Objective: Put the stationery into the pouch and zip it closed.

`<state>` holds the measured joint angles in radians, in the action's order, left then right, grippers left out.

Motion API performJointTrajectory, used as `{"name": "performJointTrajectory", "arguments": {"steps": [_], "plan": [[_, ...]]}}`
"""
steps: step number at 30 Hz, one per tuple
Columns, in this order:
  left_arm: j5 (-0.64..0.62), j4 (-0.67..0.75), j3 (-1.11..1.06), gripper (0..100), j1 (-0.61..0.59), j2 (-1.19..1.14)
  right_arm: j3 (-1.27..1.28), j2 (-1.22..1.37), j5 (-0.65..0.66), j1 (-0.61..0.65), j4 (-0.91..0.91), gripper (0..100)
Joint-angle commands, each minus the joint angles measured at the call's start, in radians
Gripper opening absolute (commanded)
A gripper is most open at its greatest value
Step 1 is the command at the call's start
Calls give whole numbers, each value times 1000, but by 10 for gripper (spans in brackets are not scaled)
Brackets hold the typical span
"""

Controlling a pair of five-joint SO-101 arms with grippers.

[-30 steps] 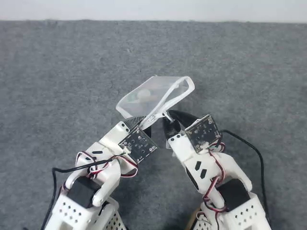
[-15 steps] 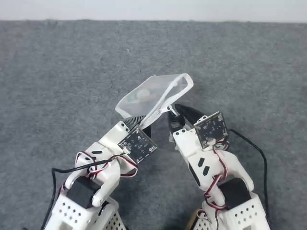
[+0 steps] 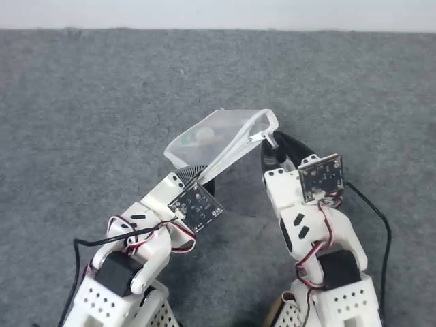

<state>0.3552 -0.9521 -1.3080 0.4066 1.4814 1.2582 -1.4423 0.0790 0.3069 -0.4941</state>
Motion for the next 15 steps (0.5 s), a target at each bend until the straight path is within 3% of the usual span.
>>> {"name": "performJointTrajectory", "arguments": {"steps": [1,6,15], "plan": [[-21,-18,-2,8,-11,12,-48,77,-6,-84,101,7],[-21,-18,-2,8,-12,12,-55,226,-14,-154,217,7],[-21,-18,-2,8,-14,12,-130,374,-43,-243,232,7]]}}
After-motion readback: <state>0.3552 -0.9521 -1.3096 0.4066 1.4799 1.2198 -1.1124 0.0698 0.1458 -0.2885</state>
